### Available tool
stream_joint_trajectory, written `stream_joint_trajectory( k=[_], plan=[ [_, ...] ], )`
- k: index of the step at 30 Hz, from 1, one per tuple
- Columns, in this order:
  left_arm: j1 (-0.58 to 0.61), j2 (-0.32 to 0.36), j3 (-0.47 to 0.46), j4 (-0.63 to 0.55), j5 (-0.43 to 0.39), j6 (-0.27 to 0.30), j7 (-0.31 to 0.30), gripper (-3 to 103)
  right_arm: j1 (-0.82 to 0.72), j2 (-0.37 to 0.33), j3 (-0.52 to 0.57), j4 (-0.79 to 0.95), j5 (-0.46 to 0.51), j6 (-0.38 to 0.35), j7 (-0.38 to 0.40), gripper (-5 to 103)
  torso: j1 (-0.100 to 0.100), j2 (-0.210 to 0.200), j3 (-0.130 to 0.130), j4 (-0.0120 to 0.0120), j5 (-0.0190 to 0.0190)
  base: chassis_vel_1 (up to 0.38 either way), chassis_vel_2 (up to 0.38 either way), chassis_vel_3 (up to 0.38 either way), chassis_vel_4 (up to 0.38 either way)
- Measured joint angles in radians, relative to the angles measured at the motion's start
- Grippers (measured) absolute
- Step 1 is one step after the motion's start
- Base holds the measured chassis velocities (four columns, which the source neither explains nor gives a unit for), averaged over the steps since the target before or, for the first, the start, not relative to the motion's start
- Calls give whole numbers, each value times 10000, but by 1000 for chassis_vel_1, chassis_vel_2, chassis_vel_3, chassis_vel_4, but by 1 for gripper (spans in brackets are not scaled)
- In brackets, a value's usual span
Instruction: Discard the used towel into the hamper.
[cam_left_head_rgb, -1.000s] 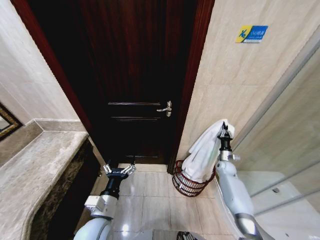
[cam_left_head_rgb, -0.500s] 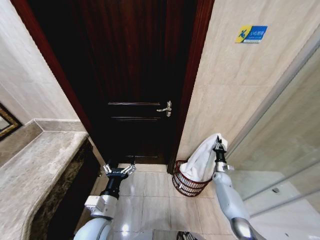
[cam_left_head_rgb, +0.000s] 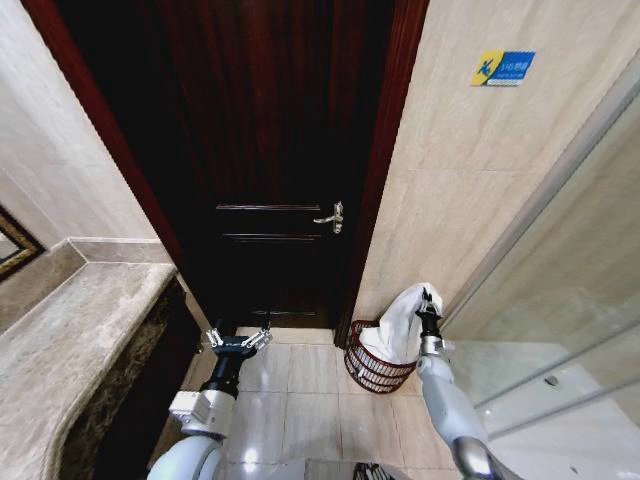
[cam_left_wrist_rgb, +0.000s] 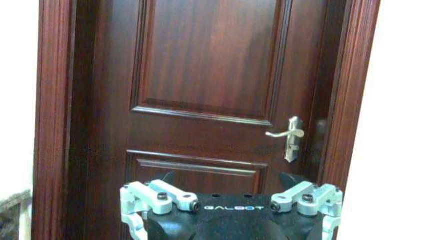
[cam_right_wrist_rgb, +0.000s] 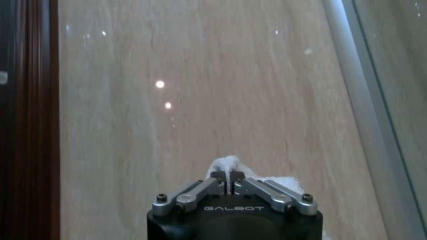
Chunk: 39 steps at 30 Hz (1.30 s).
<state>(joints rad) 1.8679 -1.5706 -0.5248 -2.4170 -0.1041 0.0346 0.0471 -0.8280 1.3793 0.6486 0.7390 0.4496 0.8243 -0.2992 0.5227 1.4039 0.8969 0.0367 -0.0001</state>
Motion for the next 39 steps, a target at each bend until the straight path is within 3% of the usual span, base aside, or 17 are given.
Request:
stream_joint_trajectory(
  k=[20,30,32,36,39],
  plan=[
    [0,0,0,0,0,0,0,100,-675,287,2,-530,-484,-12,-112,2,-3,2,-1,-1,1,-12,5,7,-11],
    [0,-1,0,0,0,0,0,100,-877,300,23,-506,-461,-17,-106,2,6,-1,2,1,-6,-151,160,163,-156],
    [0,-1,0,0,0,0,0,100,-915,304,23,-550,-462,-17,-103,2,8,-2,2,3,8,-157,150,153,-151],
    [-1,0,0,0,0,0,0,100,-1151,307,37,-713,-490,-17,15,2,13,-5,4,-2,1,-111,91,60,-13],
    [-1,1,0,0,0,0,0,100,-1436,296,59,-711,-1040,-99,339,2,5,-4,2,-4,-5,-19,21,-12,-4]
  ],
)
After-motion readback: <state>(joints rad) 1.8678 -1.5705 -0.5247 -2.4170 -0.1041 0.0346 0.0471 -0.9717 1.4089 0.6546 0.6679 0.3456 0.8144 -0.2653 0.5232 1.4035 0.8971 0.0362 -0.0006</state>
